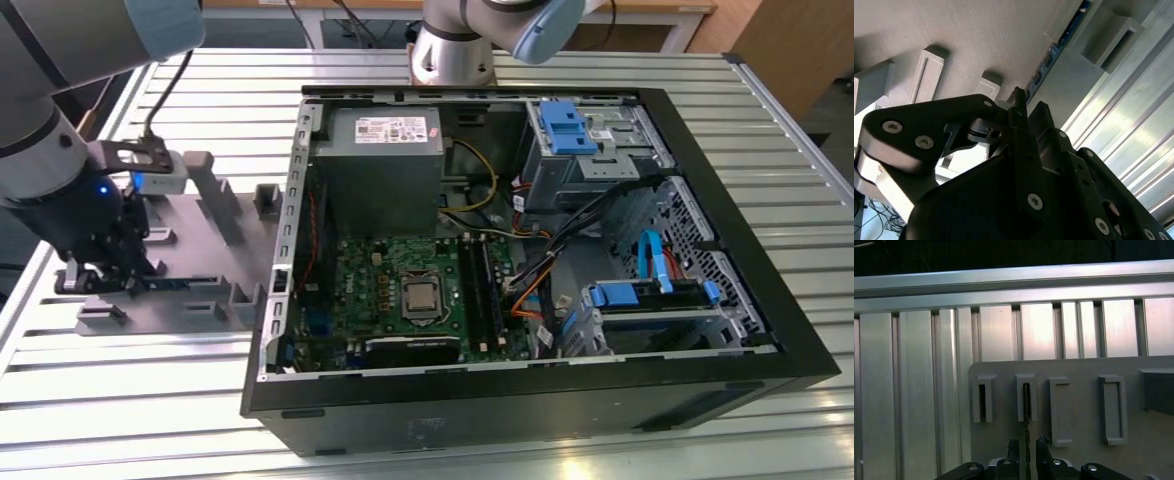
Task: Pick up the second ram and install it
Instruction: 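Pick up the second ram and move it above second insertion slot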
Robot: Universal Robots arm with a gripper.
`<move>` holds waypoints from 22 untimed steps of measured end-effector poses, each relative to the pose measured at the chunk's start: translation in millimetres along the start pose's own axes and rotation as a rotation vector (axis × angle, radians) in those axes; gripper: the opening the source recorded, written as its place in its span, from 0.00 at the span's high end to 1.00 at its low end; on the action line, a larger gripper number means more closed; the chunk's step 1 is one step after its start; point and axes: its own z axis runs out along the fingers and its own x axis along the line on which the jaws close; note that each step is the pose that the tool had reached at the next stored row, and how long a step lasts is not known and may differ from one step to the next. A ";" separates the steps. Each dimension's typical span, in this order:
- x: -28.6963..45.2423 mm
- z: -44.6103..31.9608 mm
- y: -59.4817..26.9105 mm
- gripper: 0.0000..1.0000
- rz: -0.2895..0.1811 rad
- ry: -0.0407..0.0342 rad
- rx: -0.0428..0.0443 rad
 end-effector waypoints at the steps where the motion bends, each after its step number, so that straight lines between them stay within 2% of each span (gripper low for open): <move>1: 0.0 0.6 0.0 0.71 0.000 0.0000 0.0000; 2: 0.0 1.2 0.0 0.76 0.000 0.0000 0.0000; 3: 0.0 1.8 0.0 0.76 0.000 0.0001 0.0001; 4: 0.0 2.4 0.0 0.83 0.000 0.0001 0.0000; 10: 0.1 5.8 0.0 0.83 0.000 0.0003 0.0000; 12: -0.2 7.5 -0.4 0.83 0.000 -0.0020 0.0034; 20: 0.0 6.0 -0.1 0.82 0.000 0.0000 0.0009; 21: 0.0 6.0 -0.1 0.76 0.000 -0.0001 0.0010; 22: 0.0 6.0 -0.1 0.76 0.000 0.0000 0.0009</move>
